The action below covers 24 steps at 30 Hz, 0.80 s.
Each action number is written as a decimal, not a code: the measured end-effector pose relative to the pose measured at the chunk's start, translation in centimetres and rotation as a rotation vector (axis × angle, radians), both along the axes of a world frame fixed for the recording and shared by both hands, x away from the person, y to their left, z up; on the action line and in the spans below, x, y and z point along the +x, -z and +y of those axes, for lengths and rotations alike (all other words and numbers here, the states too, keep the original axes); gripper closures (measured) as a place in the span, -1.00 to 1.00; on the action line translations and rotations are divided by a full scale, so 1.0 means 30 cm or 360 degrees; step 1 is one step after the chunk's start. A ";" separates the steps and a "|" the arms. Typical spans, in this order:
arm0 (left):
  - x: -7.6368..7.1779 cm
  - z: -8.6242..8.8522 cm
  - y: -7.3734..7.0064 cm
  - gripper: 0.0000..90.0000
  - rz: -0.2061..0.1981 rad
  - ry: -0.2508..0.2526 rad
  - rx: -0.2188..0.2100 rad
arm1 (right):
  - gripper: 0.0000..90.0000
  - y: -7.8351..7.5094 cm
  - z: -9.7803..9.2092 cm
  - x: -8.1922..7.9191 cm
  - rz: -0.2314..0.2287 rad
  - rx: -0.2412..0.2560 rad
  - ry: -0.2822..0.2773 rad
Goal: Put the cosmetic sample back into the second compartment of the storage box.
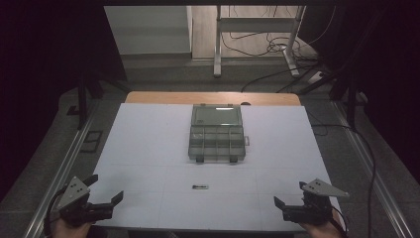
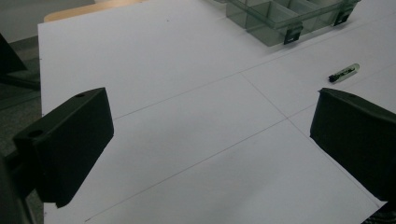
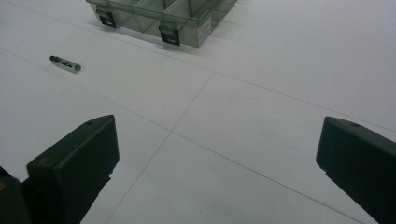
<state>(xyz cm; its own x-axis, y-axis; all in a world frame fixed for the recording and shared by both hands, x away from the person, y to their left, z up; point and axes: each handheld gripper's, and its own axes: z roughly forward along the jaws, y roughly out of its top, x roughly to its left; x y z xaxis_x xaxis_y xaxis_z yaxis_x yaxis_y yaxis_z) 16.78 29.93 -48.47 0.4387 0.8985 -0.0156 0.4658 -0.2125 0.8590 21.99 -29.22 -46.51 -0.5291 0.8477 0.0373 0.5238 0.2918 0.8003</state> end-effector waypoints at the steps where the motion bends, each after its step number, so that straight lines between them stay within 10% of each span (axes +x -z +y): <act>1: 0.000 -0.002 0.000 -1.00 -0.0001 0.0007 0.0012 | -1.00 0.001 0.000 0.000 0.0001 -0.0003 -0.0005; 24: -0.007 0.005 0.001 -0.99 -0.0019 0.0035 -0.0021 | -1.00 0.003 0.007 0.011 0.0054 -0.0018 -0.0025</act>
